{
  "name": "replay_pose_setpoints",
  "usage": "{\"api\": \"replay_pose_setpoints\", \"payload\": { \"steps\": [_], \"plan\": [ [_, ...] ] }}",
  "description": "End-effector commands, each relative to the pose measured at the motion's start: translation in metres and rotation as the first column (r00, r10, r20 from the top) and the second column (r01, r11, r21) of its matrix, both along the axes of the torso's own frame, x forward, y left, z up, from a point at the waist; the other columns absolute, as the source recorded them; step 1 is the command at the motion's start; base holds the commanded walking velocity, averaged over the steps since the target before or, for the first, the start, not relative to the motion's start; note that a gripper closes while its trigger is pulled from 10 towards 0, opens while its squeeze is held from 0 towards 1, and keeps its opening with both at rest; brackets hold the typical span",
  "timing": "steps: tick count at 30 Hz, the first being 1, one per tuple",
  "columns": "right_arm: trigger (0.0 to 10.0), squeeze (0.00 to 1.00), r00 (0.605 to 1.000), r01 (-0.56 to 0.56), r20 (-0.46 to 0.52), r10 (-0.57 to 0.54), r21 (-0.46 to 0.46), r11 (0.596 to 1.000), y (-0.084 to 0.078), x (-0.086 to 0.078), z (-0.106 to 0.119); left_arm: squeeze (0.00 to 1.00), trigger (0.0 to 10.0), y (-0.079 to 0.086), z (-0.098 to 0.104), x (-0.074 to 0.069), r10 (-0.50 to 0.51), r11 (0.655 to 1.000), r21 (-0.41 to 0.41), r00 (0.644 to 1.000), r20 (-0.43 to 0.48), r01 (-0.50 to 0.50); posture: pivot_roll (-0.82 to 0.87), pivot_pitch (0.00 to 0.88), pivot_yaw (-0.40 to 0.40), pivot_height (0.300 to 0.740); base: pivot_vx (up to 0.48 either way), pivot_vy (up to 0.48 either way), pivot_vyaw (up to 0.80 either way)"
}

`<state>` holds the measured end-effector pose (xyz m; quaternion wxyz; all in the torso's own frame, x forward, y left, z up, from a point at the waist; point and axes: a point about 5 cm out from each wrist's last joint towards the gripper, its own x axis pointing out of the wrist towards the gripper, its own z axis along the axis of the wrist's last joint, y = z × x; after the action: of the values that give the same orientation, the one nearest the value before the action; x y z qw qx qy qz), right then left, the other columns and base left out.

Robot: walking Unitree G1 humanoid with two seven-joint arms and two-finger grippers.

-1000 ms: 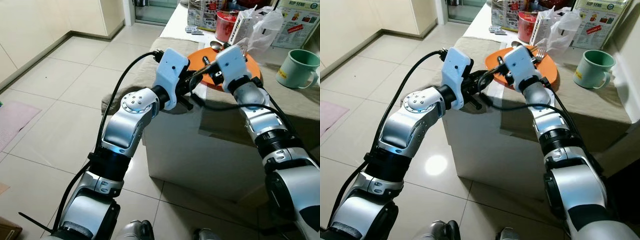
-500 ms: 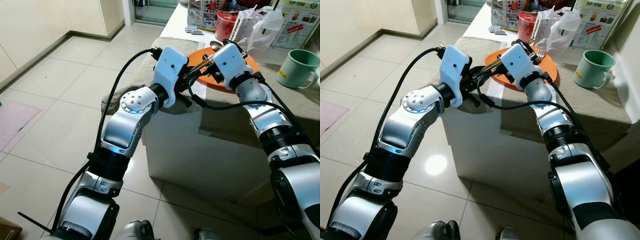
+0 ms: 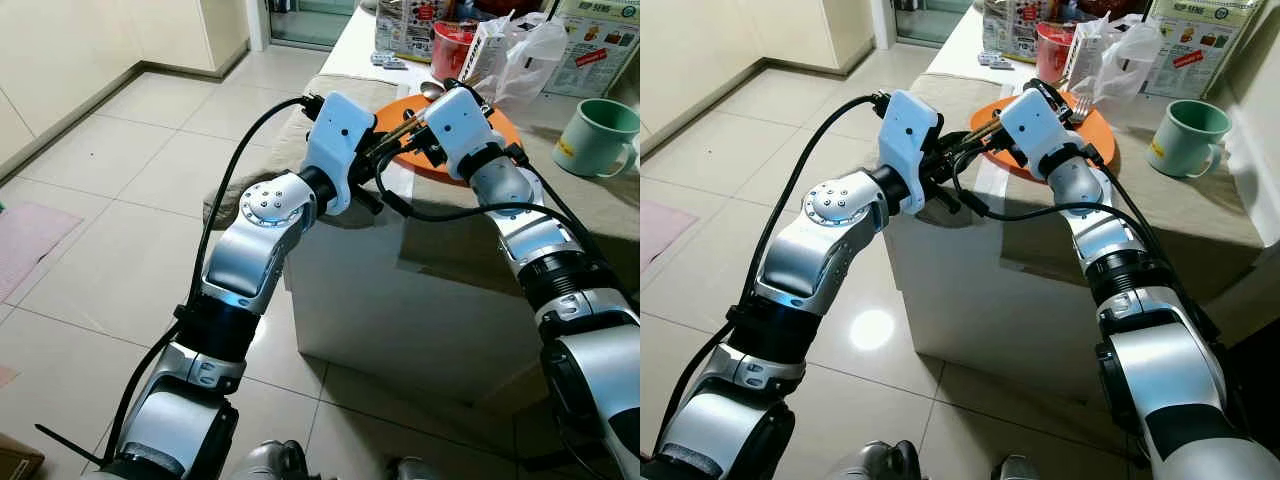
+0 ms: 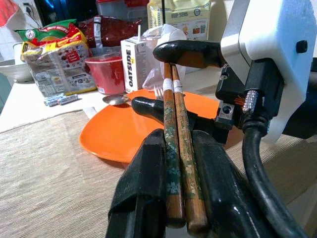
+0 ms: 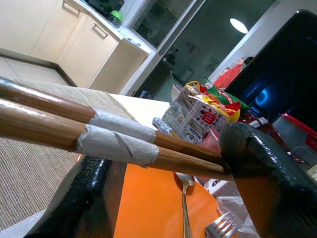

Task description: Setting the table

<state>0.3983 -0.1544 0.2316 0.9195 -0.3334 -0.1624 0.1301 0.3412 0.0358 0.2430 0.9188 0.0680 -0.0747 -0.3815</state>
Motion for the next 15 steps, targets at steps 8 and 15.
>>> {"api": "replay_pose_setpoints", "payload": {
  "steps": [8, 15],
  "plan": [
    [10.0, 0.00, 0.999, -0.040, -0.004, 0.039, -0.098, 0.994, 0.006, -0.003, -0.007, 0.00, 0.0, -0.002, 0.010, -0.002, -0.014, 1.000, -0.022, 0.998, 0.053, 0.015, -0.17, 0.065, 0.034, 0.740, 0.000, 0.000, 0.00],
    [10.0, 1.00, 0.994, 0.011, -0.105, 0.022, 0.305, 0.952, 0.004, 0.004, -0.004, 0.00, 0.0, 0.006, 0.000, 0.002, 0.051, 0.999, 0.006, 0.996, 0.067, -0.051, -0.17, 0.079, 0.026, 0.740, 0.000, 0.000, 0.00]
  ]
}}
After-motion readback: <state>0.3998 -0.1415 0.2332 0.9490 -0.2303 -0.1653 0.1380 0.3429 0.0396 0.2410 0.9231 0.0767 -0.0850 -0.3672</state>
